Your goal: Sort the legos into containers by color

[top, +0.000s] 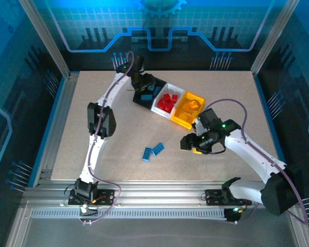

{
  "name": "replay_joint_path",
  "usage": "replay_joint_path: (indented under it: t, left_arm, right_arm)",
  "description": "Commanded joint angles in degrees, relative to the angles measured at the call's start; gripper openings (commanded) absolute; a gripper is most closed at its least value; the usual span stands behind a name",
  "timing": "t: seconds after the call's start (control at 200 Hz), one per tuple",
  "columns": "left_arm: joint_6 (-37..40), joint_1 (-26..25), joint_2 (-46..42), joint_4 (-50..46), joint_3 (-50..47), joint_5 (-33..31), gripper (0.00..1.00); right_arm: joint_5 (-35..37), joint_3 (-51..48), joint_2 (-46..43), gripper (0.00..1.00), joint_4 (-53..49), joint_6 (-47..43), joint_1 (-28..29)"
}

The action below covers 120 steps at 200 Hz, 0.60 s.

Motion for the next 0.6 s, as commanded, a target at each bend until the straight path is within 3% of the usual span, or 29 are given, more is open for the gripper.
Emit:
replay_joint_path:
  t: [0.0,0.185,0.37,0.49,0.595]
  left_arm:
    - [4.1,-1.8,-9.9,-1.5,-6.6,-0.1,0.66]
    - [11.2,-9.0,-28.3,-3.8,-31.2,-8.4,0.68]
    - [11.1,-15.9,-43.0,-0.2,-55.1,-8.6,0.70]
    - [13.4,-19.3,-46.7,2.7,-62.0,-6.0,0.70]
    - [18.2,-23.8,-46.1,2.0,-62.9,-8.3,0.70]
  right_arm:
    - [-1.4,-0.8,0.7,0.69,0.2,-0.3,-0.1]
    - [0.0,-3.8,1.6,0.69,0.1,1.0,0.0]
    - [0.8,-4.5,0.4,0.69,-0.1,7.7,0.6]
    - [2.3,-4.4,-3.5,0.69,-2.5,13.6,2.4]
    - [4.3,-5.2,-9.9,0.69,-5.5,18.2,3.7]
